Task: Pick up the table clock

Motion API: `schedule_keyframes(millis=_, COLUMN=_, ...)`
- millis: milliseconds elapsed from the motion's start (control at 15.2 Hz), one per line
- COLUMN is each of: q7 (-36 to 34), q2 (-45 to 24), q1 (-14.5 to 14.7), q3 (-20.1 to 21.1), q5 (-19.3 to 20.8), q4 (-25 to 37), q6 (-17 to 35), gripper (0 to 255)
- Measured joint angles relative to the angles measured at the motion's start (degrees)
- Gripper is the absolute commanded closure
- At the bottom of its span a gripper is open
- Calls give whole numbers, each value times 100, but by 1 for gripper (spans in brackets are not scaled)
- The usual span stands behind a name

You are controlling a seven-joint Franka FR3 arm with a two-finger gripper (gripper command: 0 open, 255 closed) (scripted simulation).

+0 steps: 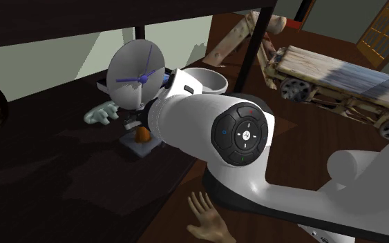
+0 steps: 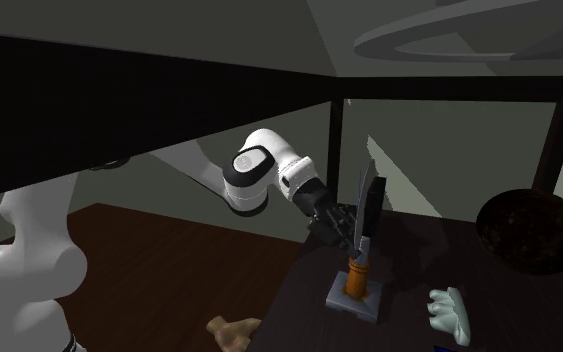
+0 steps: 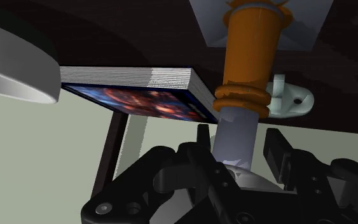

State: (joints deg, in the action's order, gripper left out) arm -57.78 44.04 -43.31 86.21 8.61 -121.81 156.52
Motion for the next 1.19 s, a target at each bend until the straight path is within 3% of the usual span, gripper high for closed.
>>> schedule_keyframes(millis=1188, q7=510, q2=-385, q1=352, q3=-613, q5=76, q4=601, q6=-777, gripper=255)
